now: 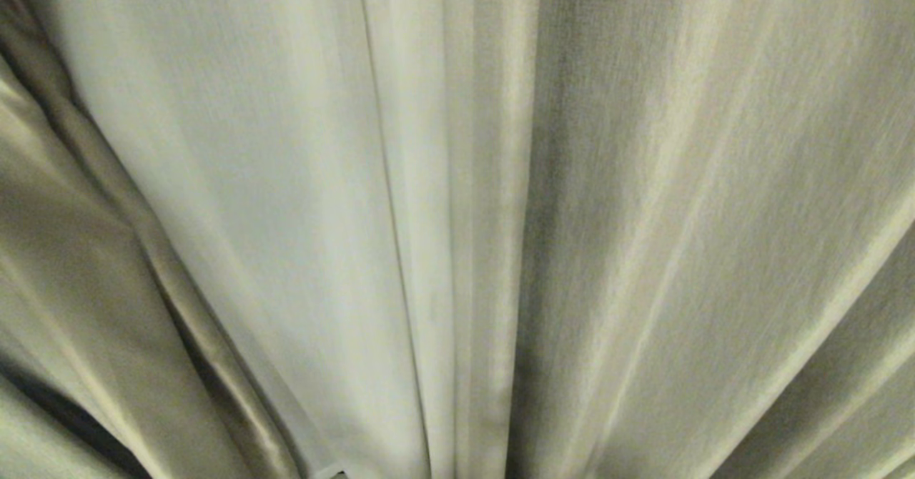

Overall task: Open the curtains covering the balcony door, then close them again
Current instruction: Pull the outer curtains open on both sides

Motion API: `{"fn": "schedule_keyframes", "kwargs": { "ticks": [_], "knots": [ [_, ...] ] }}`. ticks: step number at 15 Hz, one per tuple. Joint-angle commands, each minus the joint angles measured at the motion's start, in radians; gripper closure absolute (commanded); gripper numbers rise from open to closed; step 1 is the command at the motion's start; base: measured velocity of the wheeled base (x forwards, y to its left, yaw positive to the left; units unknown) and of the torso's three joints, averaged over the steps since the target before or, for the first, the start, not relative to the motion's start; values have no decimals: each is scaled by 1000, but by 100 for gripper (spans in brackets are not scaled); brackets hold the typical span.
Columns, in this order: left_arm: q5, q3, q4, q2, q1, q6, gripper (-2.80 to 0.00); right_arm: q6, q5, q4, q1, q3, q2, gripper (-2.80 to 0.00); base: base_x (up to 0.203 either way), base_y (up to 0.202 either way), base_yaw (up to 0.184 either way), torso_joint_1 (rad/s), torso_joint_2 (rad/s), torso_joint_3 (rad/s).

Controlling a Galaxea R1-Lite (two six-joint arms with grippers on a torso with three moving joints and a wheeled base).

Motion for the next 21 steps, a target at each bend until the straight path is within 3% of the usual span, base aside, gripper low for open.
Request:
{"fn": "schedule_keyframes", "kwargs": {
  "ticks": [1, 21],
  "knots": [
    [-3, 0, -40, 48, 37, -23, 0, 0, 0, 0, 0, 1, 0, 0, 0, 0, 0, 0, 0, 0],
    [-23, -36, -131, 197, 238, -50, 0, 0, 0, 0, 0, -1, 0, 0, 0, 0, 0, 0, 0, 0]
  ]
}}
